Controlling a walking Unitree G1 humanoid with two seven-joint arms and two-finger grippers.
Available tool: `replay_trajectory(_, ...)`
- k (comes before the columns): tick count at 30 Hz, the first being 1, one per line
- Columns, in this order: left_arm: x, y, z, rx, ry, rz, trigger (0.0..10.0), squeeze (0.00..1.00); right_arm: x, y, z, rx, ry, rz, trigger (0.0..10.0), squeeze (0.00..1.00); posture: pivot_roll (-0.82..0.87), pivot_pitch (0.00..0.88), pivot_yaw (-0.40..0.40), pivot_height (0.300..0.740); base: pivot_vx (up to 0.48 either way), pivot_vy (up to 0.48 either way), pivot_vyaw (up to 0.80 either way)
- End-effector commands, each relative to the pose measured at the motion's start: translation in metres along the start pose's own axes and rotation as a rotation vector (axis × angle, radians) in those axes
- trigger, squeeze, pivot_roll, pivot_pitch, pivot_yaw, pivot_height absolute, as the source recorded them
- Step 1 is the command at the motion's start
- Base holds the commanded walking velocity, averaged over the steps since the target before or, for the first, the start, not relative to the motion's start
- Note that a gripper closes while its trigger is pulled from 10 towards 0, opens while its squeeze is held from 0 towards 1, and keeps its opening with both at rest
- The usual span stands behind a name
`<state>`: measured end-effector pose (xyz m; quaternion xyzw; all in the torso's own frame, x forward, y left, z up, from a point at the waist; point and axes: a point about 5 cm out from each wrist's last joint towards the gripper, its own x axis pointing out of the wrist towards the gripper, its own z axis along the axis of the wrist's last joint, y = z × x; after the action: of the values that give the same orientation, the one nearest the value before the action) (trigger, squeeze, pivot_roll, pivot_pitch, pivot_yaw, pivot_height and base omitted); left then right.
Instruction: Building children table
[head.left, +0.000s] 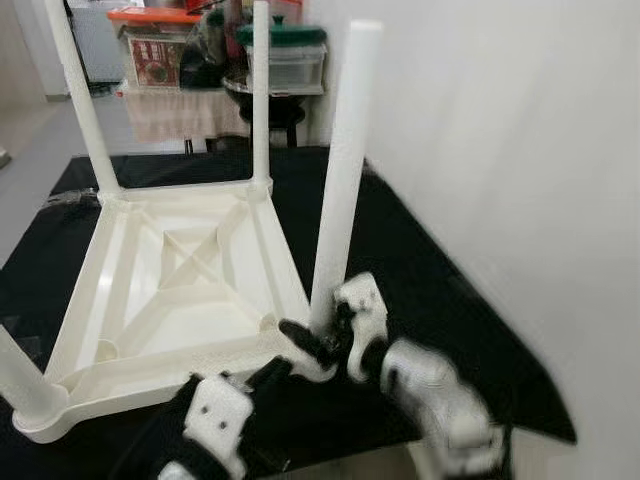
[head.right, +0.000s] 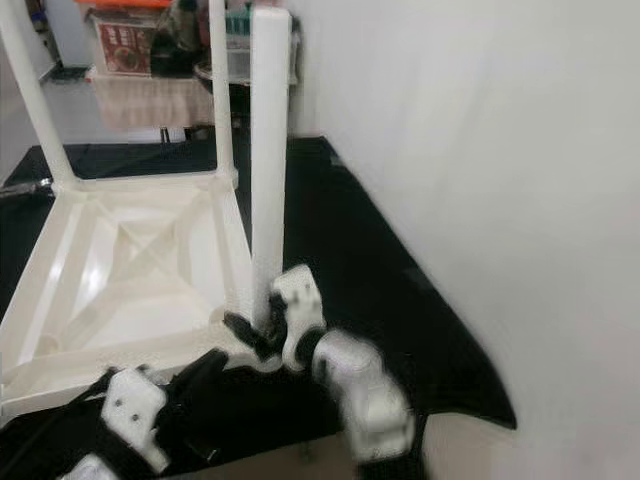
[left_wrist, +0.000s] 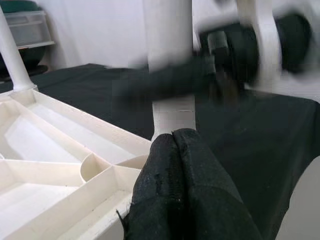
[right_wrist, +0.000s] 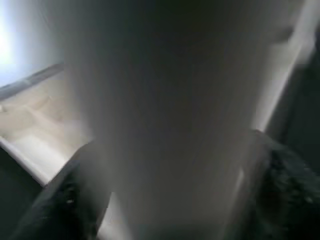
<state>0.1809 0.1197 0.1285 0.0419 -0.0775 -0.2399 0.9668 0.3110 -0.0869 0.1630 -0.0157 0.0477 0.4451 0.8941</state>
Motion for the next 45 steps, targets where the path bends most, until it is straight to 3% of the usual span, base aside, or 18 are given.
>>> replay_trajectory(1,0.002,0.0,-0.003,0.0,0.009,-0.006,10.0,0.0,-0.004,-0.013,0.013,-0.059,-0.026,0.156,10.0,0.54,0.02,0.0,-0.083,0.74,0.0,0.0,0.0)
replay_trajectory(2,0.003,0.0,-0.003,0.002,0.008,-0.005,10.0,0.0,-0.006,-0.017,0.017,-0.08,-0.009,0.211,10.0,0.54,0.02,0.0,-0.083,0.74,0.0,0.0,0.0)
replay_trajectory(3,0.004,0.001,-0.002,0.004,0.005,-0.003,10.0,0.0,-0.011,-0.02,0.023,-0.119,0.006,0.302,10.0,0.0,0.03,0.0,-0.084,0.74,0.0,0.0,0.0)
replay_trajectory(6,0.005,0.001,-0.002,0.008,0.001,-0.001,10.0,0.0,-0.018,-0.029,0.035,-0.131,0.021,0.421,10.0,0.0,0.03,0.0,-0.085,0.74,0.0,0.0,0.0)
replay_trajectory(10,0.006,0.0,-0.001,0.01,-0.003,0.0,10.0,0.0,-0.012,-0.051,0.033,-0.122,0.053,0.333,10.0,0.0,0.04,0.0,-0.087,0.74,0.0,0.0,0.0)
replay_trajectory(14,0.006,-0.001,0.0,0.011,-0.007,0.0,10.0,0.0,-0.013,-0.058,0.028,-0.082,0.066,0.372,10.0,0.0,0.04,0.0,-0.087,0.74,0.0,0.0,0.0)
replay_trajectory(15,0.005,-0.001,0.001,0.012,-0.009,0.0,10.0,0.0,-0.014,-0.059,0.029,-0.063,0.057,0.389,4.9,0.0,0.04,0.0,-0.088,0.74,0.0,0.0,0.0)
replay_trajectory(17,0.004,-0.002,0.002,0.014,-0.013,0.0,10.0,0.0,-0.017,-0.062,0.03,-0.038,0.039,0.43,4.5,0.0,0.05,0.0,-0.087,0.74,0.0,0.0,0.0)
replay_trajectory(18,0.003,-0.002,0.005,0.016,-0.018,0.001,10.0,0.0,-0.02,-0.062,0.032,-0.018,0.026,0.466,0.0,0.0,0.05,0.0,-0.083,0.74,0.0,0.0,0.0)
replay_trajectory(26,0.001,-0.003,0.013,0.023,-0.033,0.004,10.0,0.0,-0.027,-0.062,0.031,-0.02,-0.021,0.433,0.0,0.0,0.06,0.0,-0.087,0.74,0.0,0.0,0.0)
replay_trajectory(31,0.0,-0.003,0.016,0.027,-0.036,0.006,10.0,0.0,-0.028,-0.054,0.021,-0.012,-0.036,0.299,0.0,0.0,0.05,0.015,-0.091,0.74,0.0,0.0,0.0)
replay_trajectory(34,-0.001,-0.003,0.018,0.028,-0.038,0.006,10.0,0.0,-0.024,-0.041,0.004,-0.003,-0.016,0.081,0.0,0.0,0.05,0.031,-0.099,0.74,0.0,0.0,0.0)
replay_trajectory(36,-0.001,-0.003,0.018,0.028,-0.038,0.006,10.0,0.0,-0.024,-0.041,0.004,-0.003,-0.016,0.081,0.0,0.0,0.05,0.031,-0.099,0.74,0.0,0.0,0.0)
replay_trajectory(37,-0.002,-0.002,0.019,0.029,-0.039,0.006,10.0,0.0,-0.018,-0.012,-0.018,0.102,-0.021,-0.117,0.0,0.0,0.02,0.049,-0.087,0.74,0.0,0.0,0.0)
replay_trajectory(38,-0.002,-0.002,0.019,0.029,-0.039,0.006,10.0,0.0,-0.018,-0.012,-0.018,0.102,-0.021,-0.117,0.0,0.0,0.02,0.049,-0.087,0.74,0.0,0.0,0.0)
replay_trajectory(39,-0.002,-0.001,0.02,0.03,-0.04,0.006,10.0,0.0,-0.016,0.013,-0.03,0.156,-0.005,-0.239,0.0,0.0,0.02,0.051,-0.077,0.74,0.0,0.0,0.0)
replay_trajectory(40,-0.001,0.0,0.02,0.029,-0.038,0.004,10.0,0.0,-0.015,0.021,-0.025,0.113,-0.015,-0.287,0.0,0.0,0.0,0.048,-0.068,0.74,0.0,0.0,0.0)
replay_trajectory(45,0.0,-0.001,0.02,0.024,-0.037,-0.001,10.0,0.0,-0.015,0.009,-0.02,0.05,-0.012,-0.34,0.0,0.0,0.02,0.05,-0.084,0.74,0.0,0.0,0.0)
